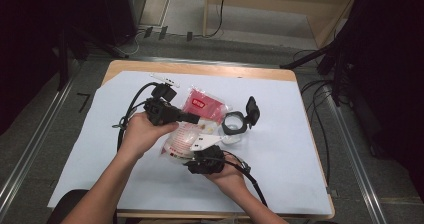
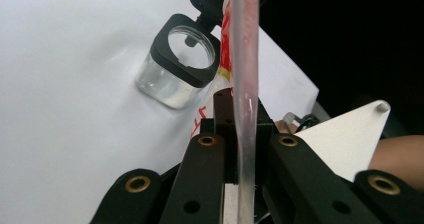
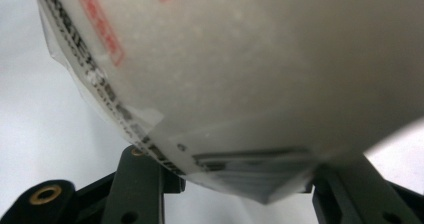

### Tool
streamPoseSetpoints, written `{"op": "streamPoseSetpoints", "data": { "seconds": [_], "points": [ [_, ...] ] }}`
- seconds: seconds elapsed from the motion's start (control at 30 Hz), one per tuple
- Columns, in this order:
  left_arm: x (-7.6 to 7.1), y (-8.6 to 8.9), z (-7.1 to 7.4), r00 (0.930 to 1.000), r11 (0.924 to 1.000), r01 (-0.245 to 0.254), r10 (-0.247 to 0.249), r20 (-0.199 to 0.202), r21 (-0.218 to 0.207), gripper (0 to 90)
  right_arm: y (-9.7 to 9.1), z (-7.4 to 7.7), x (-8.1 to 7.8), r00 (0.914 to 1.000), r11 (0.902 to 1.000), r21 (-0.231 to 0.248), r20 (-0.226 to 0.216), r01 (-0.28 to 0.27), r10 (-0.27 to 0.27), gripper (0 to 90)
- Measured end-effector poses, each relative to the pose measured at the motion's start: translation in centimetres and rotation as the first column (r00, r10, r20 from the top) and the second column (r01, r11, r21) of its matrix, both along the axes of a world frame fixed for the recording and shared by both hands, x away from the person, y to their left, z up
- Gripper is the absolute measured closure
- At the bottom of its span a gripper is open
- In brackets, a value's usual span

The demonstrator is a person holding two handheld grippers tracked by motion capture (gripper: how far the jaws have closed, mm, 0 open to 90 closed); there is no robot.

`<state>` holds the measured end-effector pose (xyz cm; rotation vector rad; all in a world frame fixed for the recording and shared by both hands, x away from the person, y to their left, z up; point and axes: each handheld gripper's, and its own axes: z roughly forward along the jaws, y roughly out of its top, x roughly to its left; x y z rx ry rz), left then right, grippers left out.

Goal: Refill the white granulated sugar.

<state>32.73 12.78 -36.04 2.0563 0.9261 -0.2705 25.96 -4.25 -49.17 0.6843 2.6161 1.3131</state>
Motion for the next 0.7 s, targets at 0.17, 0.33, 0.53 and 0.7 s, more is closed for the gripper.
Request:
{"op": "streamPoseSetpoints", "data": {
  "seconds": [0.17, 0.33, 0.53, 0.7],
  "points": [
    [0.0, 0.1, -0.2, 0.9991, 0.9997, 0.023, -0.023, 0.036, 0.001, 87.5, -0.1, 0.3, 0.0, 0.9992, 0.9994, 0.023, -0.029, -0.028, 0.028, 55.3],
    [-0.1, -0.5, -0.8, 0.9947, 0.9986, 0.045, -0.047, 0.092, 0.026, 80.9, -0.1, 0.7, 0.0, 0.9947, 0.9971, 0.070, -0.097, -0.028, 0.035, 56.6],
    [0.1, -1.2, -1.4, 0.9963, 0.9991, 0.035, -0.037, 0.077, 0.023, 78.2, 0.0, 1.4, -0.4, 0.9914, 0.9915, 0.117, -0.111, -0.056, 0.070, 61.3],
    [0.2, -1.8, -1.5, 0.9975, 0.9975, 0.039, -0.042, 0.056, 0.058, 78.9, 0.4, 1.4, -0.9, 0.9939, 0.9939, 0.094, -0.089, -0.057, 0.066, 61.2]
  ]
}}
